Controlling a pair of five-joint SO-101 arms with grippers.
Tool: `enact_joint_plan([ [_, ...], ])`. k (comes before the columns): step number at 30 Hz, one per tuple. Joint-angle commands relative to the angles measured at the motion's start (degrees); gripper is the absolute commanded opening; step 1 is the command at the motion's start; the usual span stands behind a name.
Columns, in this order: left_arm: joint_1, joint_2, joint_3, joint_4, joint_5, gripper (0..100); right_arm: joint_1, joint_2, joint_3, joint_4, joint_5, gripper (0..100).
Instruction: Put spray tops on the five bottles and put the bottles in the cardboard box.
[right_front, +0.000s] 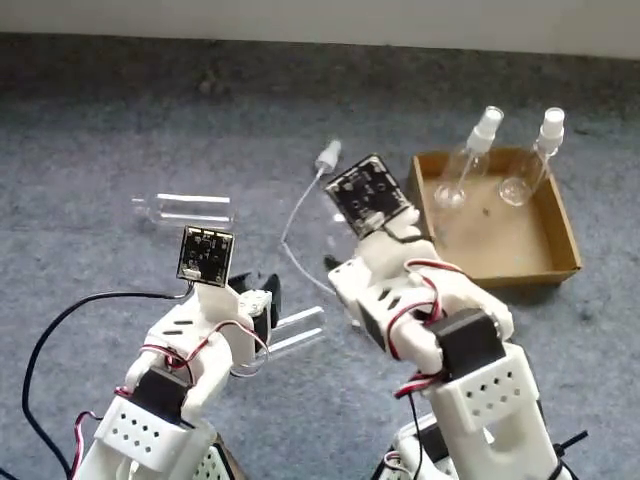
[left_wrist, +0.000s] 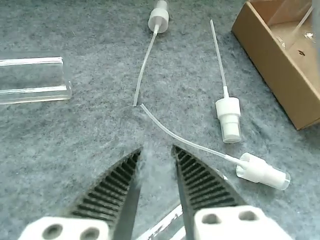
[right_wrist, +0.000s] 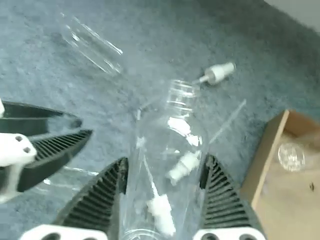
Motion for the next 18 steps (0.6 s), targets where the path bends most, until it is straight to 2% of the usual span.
enact_joint_plan([
  [1,1.3,-0.7,-0.1,-1.4,-0.4,6,6.9,-1.4,4.1,-1.8,0.7,5.0],
  [7,1.3,-0.7,-0.1,-1.4,-0.4,6,13.0,-1.4,12.4,-3.0,8.3,5.0],
  [11,1.3,-0.7,-0.1,-1.4,-0.4,6,17.5,-1.4,18.4,-8.0,8.6,5.0],
  [18,1.3,-0.7,-0.1,-1.3,-0.4,6,17.9,-1.4,28.4,-13.1,8.7,5.0],
])
